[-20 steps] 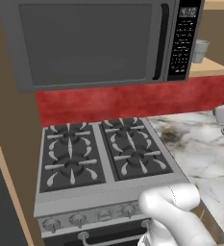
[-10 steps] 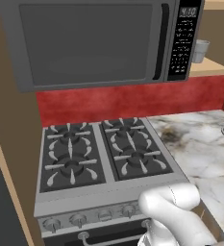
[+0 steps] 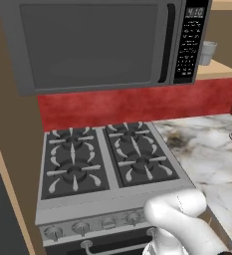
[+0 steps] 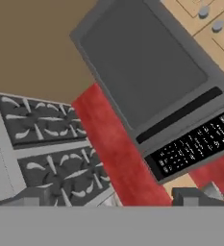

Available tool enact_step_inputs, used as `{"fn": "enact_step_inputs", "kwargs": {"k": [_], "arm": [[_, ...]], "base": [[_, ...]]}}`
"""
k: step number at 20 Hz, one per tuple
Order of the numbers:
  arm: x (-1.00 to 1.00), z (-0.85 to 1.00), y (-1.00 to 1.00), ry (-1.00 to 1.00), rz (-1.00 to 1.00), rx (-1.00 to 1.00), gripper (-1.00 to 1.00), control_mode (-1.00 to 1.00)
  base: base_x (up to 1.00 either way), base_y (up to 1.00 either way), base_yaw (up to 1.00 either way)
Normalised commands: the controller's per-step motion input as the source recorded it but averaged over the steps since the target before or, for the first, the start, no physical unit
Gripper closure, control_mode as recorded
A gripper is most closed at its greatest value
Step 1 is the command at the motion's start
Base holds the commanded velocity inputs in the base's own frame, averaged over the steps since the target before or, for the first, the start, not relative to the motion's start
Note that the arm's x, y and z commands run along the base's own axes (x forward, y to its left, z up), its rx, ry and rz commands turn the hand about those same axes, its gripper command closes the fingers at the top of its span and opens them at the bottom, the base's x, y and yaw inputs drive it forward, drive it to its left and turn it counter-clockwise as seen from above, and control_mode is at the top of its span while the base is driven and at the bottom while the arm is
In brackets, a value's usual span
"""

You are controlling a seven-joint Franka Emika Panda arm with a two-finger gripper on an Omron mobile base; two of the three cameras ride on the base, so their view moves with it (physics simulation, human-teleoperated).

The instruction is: There is a bowl on the dining counter. Grab a lemon wedge from the fridge and place it in the bowl. Then get the liquor bottle and glass cup from the cabinet and place them next to the bowl.

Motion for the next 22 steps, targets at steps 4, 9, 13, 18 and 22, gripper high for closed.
{"fn": "enact_step_inputs", "kwargs": {"k": [4, 9, 13, 18, 22], "arm": [[0.22, 0.05, -0.33, -0.02, 0.17, -0.41, -1.00, -1.00], [0.20, 0.00, -0.33, -0.01, 0.01, -0.38, -1.00, -1.00], [0.36, 0.00, -0.04, -0.02, -0.02, -0.23, -1.00, -1.00], [0.50, 0.00, 0.00, 0.00, 0.00, -0.17, -1.00, -1.00], [0.39, 0.00, 0.00, 0.01, 0.00, -0.02, -1.00, -1.00]], "base": [[0.00, 0.00, 0.00], [0.00, 0.00, 0.00], [0.00, 0.00, 0.00], [0.00, 0.00, 0.00], [0.00, 0.00, 0.00]]}}
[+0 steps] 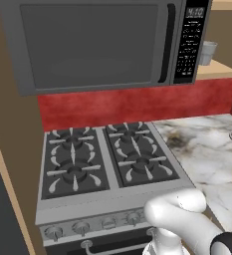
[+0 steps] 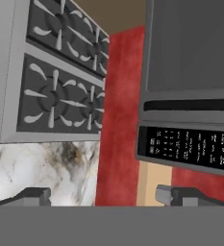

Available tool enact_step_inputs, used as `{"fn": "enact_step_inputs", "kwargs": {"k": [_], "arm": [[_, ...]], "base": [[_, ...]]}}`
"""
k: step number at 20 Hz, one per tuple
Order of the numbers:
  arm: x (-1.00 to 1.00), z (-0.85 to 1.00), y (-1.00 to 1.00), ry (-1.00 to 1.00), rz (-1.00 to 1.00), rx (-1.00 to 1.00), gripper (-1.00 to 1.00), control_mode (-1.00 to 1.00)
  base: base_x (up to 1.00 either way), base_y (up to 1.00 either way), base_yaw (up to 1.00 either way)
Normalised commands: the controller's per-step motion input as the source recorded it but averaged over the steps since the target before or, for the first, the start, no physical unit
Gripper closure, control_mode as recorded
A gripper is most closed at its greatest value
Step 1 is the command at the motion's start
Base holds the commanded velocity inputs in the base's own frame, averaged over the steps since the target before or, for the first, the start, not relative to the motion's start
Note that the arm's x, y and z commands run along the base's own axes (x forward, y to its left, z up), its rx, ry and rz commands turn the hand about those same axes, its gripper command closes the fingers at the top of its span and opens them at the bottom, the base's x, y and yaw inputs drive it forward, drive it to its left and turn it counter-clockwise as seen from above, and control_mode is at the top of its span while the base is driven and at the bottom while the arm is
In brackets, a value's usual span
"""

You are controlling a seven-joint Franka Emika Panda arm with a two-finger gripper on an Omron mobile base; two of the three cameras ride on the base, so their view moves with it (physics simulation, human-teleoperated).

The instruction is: There is a bowl on the dining counter. Grab a lemon wedge from the fridge and place it in the bowl. Then get the liquor bottle and glass cup from the cabinet and place them next to the bowl.

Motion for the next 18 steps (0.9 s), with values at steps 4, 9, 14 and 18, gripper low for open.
{"fn": "enact_step_inputs", "kwargs": {"k": [4, 9, 14, 18], "arm": [[0.26, -0.01, -0.01, 0.00, 0.00, 0.00, -1.00, -1.00], [0.19, 0.00, 0.00, 0.00, 0.00, -0.02, -1.00, -1.00], [0.24, 0.00, 0.00, 0.00, 0.00, -0.01, -1.00, -1.00], [0.33, 0.00, -0.07, 0.00, 0.00, 0.00, -1.00, -1.00]], "base": [[0.00, 0.00, 0.00], [0.00, 0.00, 0.00], [0.00, 0.00, 0.00], [0.00, 0.00, 0.00]]}}
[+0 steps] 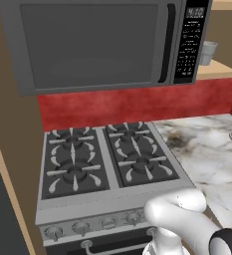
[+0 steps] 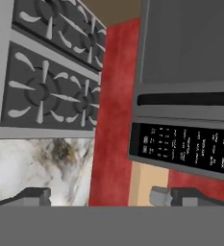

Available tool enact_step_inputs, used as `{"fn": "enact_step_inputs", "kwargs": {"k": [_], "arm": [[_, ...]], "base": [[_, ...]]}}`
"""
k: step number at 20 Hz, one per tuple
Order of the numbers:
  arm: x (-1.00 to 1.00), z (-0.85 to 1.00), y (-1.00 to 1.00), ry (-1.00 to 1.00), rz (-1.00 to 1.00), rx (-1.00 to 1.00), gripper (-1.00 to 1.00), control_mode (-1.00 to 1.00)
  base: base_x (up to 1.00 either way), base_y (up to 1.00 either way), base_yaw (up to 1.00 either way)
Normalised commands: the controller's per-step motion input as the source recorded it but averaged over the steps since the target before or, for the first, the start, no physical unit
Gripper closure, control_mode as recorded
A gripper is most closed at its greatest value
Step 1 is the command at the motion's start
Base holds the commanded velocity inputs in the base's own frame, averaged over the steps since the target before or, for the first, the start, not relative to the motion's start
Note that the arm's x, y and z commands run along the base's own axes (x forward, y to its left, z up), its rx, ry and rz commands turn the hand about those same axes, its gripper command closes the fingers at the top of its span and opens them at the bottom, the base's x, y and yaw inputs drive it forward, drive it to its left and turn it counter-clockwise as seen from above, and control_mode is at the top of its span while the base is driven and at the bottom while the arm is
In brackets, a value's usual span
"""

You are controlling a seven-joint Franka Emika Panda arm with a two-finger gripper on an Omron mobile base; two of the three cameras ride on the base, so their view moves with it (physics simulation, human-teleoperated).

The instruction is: There is a bowl on the dining counter. Grab a lemon wedge from the fridge and place it in the bowl. Then get the liquor bottle and glass cup from the cabinet and place them next to the bowl.

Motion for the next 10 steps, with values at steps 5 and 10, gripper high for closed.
{"fn": "enact_step_inputs", "kwargs": {"k": [5, 10], "arm": [[0.54, 0.00, -0.06, 0.00, 0.00, 0.00, -1.00, -1.00], [0.61, 0.00, -0.03, -0.01, 0.00, 0.00, -1.00, -1.00]], "base": [[0.00, 0.00, 0.00], [0.00, 0.00, 0.00]]}}
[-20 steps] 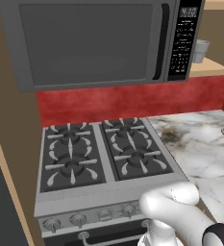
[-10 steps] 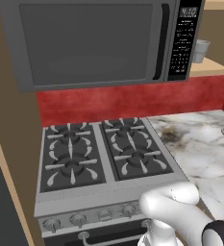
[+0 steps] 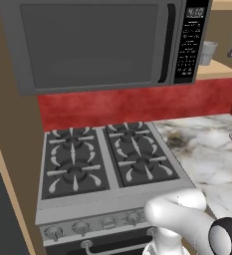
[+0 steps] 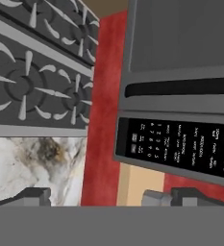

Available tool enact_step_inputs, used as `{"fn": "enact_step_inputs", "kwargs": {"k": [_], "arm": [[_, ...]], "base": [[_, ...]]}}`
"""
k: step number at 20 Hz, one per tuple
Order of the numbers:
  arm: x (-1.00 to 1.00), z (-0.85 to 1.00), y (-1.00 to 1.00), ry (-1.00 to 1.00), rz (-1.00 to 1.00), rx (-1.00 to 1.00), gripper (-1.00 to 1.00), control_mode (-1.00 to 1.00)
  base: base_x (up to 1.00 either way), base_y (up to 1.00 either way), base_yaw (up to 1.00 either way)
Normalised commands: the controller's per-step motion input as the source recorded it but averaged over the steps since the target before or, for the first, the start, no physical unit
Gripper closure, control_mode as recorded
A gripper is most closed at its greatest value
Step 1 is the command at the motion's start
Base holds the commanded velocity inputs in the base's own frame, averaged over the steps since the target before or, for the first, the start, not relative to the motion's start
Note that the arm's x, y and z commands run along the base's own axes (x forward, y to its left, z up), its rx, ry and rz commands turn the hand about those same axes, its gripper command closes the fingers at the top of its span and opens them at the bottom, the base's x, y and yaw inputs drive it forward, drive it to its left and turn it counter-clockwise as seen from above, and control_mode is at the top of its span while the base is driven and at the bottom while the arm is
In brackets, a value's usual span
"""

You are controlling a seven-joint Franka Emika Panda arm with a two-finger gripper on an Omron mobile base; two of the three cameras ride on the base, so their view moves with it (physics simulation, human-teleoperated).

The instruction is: There is a bowl on the dining counter. Grab a lemon wedge from the fridge and place it in the bowl. Then get the liquor bottle and glass cup from the cabinet and place them next to the bowl.

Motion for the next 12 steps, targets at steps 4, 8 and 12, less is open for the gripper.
{"fn": "enact_step_inputs", "kwargs": {"k": [4, 8, 12], "arm": [[0.53, 0.02, -0.11, -0.01, 0.00, 0.00, -1.00, -1.00], [0.42, 0.04, -0.21, 0.00, 0.00, 0.00, -1.00, -1.00], [0.26, 0.02, -0.33, -0.04, 0.01, -0.01, -1.00, -1.00]], "base": [[0.00, 0.00, 0.00], [0.00, 0.00, 0.00], [0.00, 0.00, 0.00]]}}
